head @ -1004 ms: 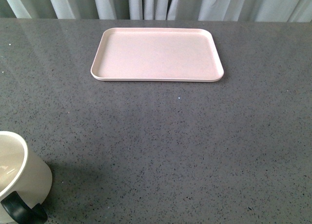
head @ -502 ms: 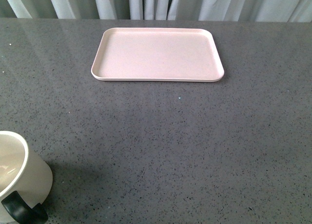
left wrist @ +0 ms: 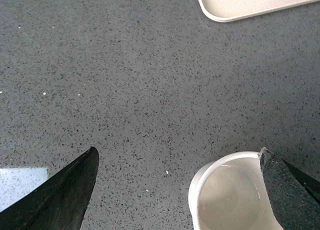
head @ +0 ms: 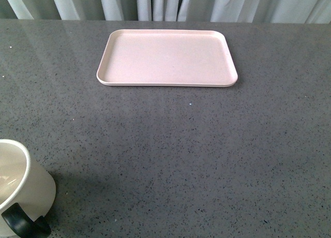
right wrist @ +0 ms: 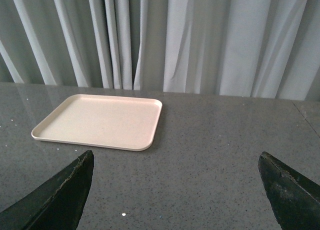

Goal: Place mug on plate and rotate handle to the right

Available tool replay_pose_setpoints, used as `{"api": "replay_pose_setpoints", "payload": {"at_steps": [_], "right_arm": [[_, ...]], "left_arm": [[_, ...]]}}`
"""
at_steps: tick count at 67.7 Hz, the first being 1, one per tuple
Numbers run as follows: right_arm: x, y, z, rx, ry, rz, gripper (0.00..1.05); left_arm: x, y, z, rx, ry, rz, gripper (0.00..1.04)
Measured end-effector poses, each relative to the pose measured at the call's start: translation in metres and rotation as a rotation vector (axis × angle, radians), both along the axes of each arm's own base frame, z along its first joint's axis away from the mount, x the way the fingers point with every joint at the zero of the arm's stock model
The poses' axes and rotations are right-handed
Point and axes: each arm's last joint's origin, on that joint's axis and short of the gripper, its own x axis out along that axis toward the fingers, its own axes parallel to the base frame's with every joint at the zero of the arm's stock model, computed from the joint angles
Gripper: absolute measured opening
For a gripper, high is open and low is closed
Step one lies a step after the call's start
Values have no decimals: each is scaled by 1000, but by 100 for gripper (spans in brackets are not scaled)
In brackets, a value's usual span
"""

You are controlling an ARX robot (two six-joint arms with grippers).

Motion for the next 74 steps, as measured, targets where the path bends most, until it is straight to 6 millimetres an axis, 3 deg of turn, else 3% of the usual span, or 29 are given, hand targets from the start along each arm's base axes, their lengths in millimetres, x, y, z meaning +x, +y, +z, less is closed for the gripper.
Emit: {"api": "replay_pose_setpoints", "payload": {"at_steps": [14,35,74], "right_arm": [[0,0,0,0,0,0,96],[0,0,0,0,0,0,96],[0,0,0,0,0,0,96]], "left_arm": [[2,1,-11,8,54,-65,96],[4,18,-27,35,151,-50,96],[12,11,-35,48,261,-132,96]]}}
